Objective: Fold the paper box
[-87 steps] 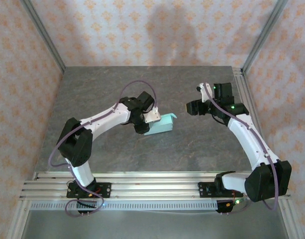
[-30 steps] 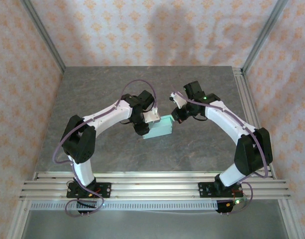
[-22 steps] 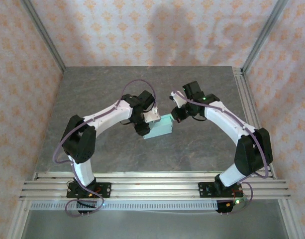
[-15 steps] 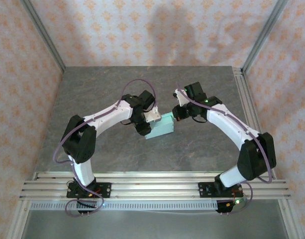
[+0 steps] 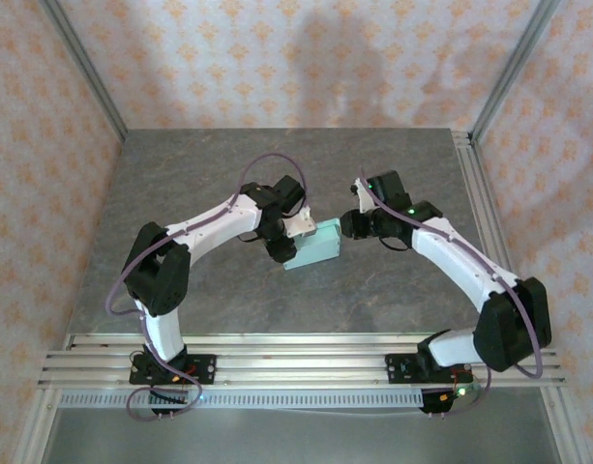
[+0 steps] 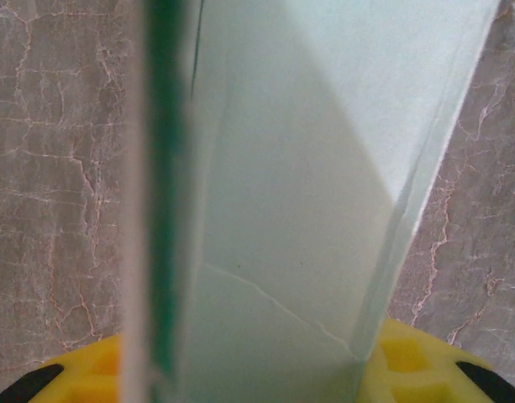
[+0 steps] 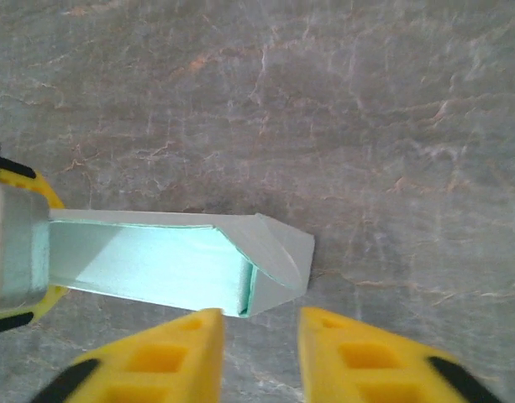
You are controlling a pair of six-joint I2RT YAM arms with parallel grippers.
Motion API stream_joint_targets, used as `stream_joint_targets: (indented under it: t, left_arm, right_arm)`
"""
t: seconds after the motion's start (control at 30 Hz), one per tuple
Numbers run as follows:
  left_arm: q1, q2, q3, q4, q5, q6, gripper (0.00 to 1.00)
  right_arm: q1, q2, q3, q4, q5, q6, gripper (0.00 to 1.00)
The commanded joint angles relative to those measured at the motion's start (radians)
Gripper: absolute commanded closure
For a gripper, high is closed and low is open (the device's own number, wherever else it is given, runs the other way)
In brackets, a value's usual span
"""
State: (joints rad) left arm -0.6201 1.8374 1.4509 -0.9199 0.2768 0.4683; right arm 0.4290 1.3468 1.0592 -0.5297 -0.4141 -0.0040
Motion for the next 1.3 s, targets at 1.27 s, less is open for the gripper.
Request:
stream_joint_targets:
  t: [1.27]
  left_arm:
    - [-0.004,0.037,0.012,-0.056,-0.010,0.012,0.61]
  right_arm:
    - [-0.061,0.204,0.174,-0.153,-0.185,-0.427,0.71]
